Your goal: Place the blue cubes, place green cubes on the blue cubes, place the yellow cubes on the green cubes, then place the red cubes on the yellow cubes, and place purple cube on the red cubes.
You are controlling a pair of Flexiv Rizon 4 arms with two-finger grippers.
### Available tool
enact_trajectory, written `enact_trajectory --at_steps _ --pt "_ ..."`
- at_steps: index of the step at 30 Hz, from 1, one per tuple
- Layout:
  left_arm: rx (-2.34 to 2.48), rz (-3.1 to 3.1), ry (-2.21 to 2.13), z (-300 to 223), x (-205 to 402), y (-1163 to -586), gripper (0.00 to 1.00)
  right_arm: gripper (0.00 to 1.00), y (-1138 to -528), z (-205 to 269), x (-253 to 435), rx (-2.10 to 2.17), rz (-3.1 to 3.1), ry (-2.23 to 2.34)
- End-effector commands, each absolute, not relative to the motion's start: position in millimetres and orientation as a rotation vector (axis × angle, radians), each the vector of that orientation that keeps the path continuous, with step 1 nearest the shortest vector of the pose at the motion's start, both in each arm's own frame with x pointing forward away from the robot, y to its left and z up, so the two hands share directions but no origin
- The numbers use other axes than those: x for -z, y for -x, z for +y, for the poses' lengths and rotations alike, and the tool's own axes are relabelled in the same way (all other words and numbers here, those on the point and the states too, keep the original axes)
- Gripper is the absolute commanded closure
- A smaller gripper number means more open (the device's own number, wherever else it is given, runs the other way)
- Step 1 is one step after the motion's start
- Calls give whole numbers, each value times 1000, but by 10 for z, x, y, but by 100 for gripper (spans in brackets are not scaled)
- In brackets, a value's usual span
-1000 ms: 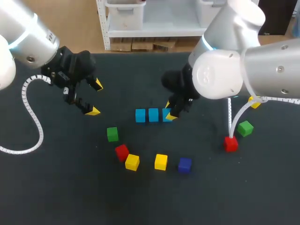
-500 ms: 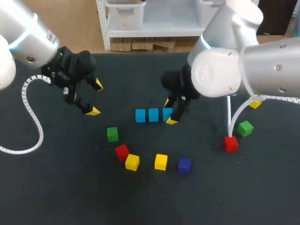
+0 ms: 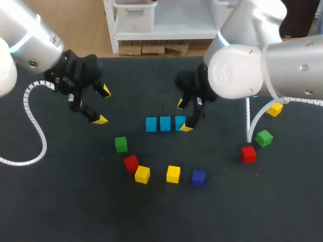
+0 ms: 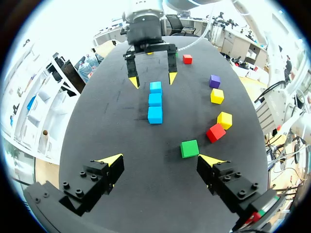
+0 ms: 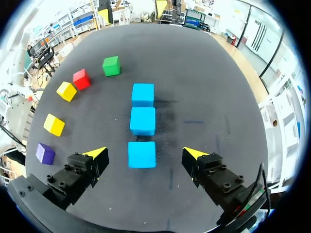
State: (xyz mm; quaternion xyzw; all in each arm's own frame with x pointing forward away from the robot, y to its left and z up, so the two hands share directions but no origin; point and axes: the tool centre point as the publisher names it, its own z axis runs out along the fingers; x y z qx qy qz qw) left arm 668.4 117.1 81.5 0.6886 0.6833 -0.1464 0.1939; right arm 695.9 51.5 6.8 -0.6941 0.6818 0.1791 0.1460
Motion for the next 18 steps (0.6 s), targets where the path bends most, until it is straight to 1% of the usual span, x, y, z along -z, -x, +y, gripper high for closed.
enact_trajectory --at_steps 1,5,18 --pt "411 1910 -1931 1186 -812 -6676 0 0 -6826 374 -268 -495 1965 1988" --pt "411 1910 -1931 1186 -812 -6676 0 0 -6728 236 -420 -461 1959 2005" --pt "411 1910 -1931 1186 -812 -6676 0 0 -6521 -493 -768 -455 2011 1910"
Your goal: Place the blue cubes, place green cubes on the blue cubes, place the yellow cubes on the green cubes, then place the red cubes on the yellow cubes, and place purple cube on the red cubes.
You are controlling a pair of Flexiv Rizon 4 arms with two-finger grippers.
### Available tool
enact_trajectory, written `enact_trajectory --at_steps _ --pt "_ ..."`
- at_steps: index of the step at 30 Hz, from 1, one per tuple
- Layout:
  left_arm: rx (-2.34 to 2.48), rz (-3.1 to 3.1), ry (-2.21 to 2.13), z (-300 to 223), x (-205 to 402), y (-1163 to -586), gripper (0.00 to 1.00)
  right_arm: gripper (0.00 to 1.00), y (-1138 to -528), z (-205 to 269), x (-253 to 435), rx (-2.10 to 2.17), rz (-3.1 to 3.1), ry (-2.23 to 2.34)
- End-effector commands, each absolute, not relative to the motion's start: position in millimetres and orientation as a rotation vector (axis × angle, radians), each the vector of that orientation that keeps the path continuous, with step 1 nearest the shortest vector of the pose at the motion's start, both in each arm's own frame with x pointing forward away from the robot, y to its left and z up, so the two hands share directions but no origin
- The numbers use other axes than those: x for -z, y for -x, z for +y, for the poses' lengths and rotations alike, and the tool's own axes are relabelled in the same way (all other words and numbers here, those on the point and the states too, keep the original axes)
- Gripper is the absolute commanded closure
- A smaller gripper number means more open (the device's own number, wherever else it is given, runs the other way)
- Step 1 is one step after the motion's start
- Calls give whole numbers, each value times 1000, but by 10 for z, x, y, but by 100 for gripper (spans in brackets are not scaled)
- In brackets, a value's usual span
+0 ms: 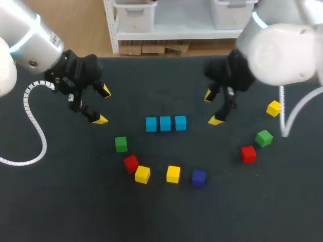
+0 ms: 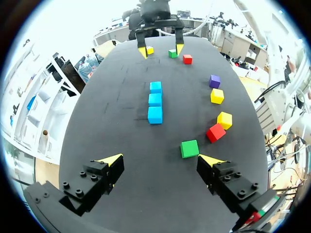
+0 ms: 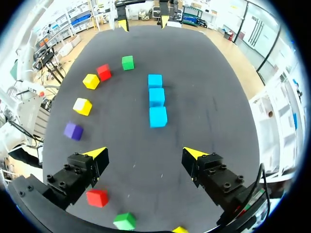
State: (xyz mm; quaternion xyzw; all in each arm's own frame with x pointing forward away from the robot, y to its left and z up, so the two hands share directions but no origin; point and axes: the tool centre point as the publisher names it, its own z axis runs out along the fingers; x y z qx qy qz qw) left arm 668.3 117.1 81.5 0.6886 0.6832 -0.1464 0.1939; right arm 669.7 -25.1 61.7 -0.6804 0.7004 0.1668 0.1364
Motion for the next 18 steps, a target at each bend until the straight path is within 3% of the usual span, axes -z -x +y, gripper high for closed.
enact_trajectory --at_steps 1,18 --pt "411 1910 -1931 1186 -812 -6676 0 0 -6509 -545 -788 -478 2004 1897" --pt "411 1910 -1931 1186 -812 -6676 0 0 -6292 -1016 -996 -586 2006 1864"
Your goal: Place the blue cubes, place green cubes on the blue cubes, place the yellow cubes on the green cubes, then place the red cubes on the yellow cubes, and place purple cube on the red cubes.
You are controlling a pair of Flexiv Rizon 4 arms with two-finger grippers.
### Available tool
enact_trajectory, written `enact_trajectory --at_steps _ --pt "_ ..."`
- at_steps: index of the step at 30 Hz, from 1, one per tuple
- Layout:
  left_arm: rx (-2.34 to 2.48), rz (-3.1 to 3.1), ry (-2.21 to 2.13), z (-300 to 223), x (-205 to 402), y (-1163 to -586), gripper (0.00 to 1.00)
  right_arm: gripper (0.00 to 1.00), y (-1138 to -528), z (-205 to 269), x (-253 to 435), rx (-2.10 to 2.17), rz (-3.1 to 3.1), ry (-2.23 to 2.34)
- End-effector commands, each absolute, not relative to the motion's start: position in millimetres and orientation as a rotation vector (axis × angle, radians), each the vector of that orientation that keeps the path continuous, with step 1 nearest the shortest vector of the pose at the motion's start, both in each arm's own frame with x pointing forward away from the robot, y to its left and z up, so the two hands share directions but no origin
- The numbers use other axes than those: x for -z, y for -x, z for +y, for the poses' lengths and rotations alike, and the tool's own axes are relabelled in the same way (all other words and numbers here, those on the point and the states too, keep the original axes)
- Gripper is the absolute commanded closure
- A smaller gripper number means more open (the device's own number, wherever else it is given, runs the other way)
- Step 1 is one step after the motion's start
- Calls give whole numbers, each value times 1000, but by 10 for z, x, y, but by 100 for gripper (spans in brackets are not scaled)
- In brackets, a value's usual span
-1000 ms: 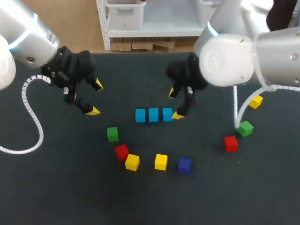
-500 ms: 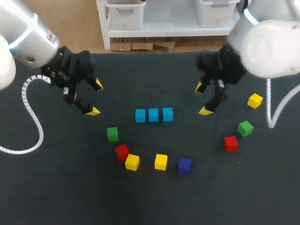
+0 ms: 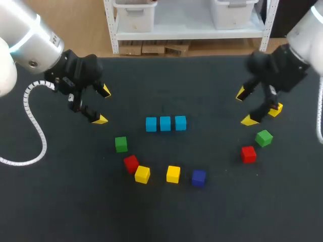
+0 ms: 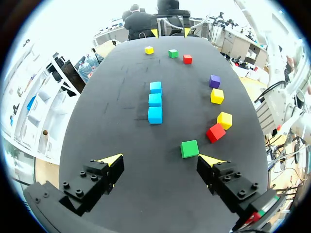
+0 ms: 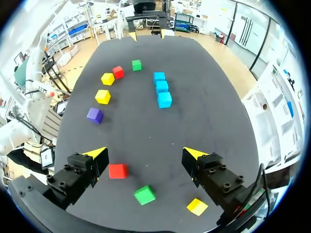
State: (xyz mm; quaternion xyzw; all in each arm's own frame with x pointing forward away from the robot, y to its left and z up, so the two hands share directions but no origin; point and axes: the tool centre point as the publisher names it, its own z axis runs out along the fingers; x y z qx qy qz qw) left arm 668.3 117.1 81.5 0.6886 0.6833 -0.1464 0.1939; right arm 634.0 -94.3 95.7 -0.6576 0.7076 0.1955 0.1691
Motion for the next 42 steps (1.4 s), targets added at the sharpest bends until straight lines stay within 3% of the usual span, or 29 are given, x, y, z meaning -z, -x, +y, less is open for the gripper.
enact_trajectory --at_steps 1,24,42 --pt "411 1910 -1931 1186 -812 -6676 0 0 -6286 -1030 -995 -601 1997 1862" --pt "411 1910 -1931 1186 -812 -6676 0 0 -6283 -1049 -1008 -628 1991 1924" --pt "411 1910 -1931 1186 -812 -6676 0 0 -6217 -1433 -806 -552 1764 2211"
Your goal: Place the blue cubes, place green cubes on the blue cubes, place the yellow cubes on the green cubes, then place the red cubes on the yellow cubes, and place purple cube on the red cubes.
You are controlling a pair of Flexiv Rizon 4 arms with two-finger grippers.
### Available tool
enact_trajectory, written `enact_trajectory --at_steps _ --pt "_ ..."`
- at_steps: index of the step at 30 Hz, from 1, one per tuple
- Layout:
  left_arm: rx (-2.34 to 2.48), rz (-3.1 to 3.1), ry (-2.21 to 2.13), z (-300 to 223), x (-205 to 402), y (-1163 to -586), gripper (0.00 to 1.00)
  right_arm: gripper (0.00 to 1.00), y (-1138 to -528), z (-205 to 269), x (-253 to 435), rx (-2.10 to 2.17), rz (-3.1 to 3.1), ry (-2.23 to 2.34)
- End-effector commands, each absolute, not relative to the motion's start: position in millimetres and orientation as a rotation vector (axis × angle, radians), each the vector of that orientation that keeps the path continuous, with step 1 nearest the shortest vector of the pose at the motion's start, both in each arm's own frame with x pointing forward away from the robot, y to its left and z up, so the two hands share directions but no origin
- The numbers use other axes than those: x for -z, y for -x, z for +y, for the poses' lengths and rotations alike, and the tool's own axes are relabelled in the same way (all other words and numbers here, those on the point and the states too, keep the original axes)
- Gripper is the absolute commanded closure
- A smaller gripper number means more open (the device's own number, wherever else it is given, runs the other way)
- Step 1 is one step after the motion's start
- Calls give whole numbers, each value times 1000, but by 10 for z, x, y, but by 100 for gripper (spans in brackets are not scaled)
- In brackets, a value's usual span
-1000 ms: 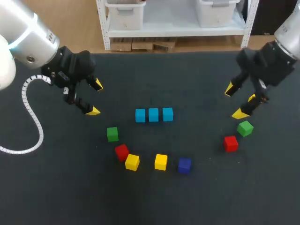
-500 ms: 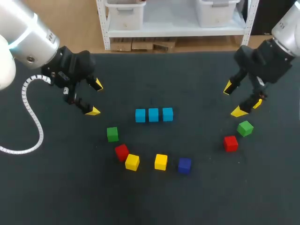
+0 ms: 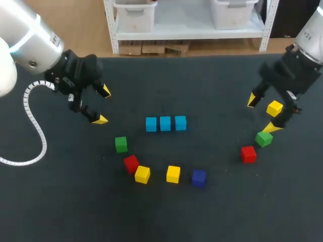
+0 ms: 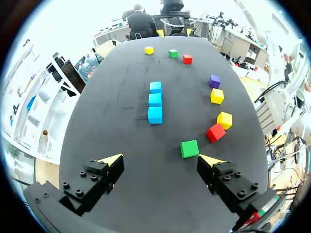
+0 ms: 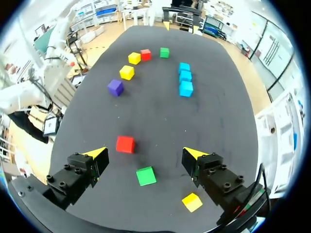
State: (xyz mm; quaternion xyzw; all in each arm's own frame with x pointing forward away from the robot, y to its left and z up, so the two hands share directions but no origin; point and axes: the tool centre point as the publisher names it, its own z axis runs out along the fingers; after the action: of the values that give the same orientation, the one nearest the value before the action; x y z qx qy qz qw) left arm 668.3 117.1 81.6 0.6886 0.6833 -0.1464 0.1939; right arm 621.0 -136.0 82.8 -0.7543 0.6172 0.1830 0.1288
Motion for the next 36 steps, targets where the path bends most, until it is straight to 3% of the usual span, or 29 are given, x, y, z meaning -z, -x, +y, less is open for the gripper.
enact_trajectory --at_steps 1,28,29,30,36 --pt "411 1910 -1931 1186 -812 -6676 0 0 -6209 -1447 -789 -547 1757 2222" --pt "411 1910 -1931 1186 -812 -6676 0 0 -6302 -1720 -142 -582 1602 2383" --pt "411 1910 -1931 1186 -812 -6676 0 4 -6308 -1725 -131 -581 1596 2384" --pt "411 1910 -1931 1186 -812 -6676 0 0 -6314 -1728 -124 -578 1593 2385" --pt "411 1910 -1931 1186 -812 -6676 0 0 -6344 -1711 -30 -574 1559 2383"
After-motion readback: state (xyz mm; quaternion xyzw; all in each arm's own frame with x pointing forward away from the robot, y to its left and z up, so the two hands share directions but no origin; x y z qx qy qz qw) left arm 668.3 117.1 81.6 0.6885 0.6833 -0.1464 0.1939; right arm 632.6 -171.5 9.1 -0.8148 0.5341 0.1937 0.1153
